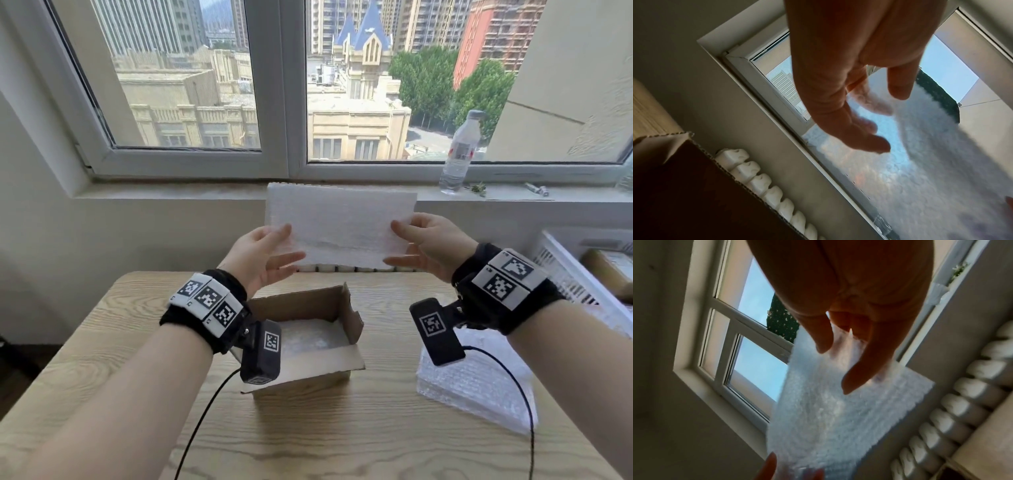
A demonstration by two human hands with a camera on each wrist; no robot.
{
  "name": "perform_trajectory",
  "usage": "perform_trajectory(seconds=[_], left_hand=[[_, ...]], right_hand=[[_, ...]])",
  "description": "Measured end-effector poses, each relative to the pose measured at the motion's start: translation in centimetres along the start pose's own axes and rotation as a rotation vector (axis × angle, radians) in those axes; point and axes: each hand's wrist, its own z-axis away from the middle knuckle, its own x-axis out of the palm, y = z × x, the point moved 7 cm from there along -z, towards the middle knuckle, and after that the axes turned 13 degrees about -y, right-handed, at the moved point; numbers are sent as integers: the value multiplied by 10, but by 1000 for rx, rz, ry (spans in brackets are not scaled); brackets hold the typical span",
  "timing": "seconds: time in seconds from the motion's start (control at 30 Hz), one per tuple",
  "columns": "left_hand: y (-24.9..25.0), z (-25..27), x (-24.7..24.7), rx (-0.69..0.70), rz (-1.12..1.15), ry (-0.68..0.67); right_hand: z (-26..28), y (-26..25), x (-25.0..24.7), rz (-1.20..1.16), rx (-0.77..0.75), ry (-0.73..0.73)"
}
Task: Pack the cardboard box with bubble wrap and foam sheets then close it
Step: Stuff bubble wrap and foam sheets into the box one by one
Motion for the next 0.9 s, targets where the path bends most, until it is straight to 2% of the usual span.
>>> perform_trajectory(seconds=[0.17, 0.27, 0.4, 0.53, 0.6, 0.67, 0.77, 0.9], left_hand=[[-7, 1, -3, -34, 88, 44], [-10, 2, -12, -31, 16, 126], [-13, 7, -33, 42, -138, 310], [-17, 22, -54, 18, -421, 479], [-18, 31, -54, -2, -624, 463], [-25, 38, -50, -41, -843, 424], [-46, 44, -42, -135, -1088, 328], [-80, 47, -35, -262, -1404, 186]], right_hand=[[-6, 17, 6, -116, 41, 15], [-12, 23, 14, -149, 24, 25], [-17, 32, 14, 109, 51, 173], [-20, 46, 17, 251, 65, 292], [-19, 46, 26, 421, 8, 325], [-20, 49, 44, 622, -35, 273], [-23, 70, 67, 865, -8, 169], [-31, 111, 87, 1111, 107, 14]])
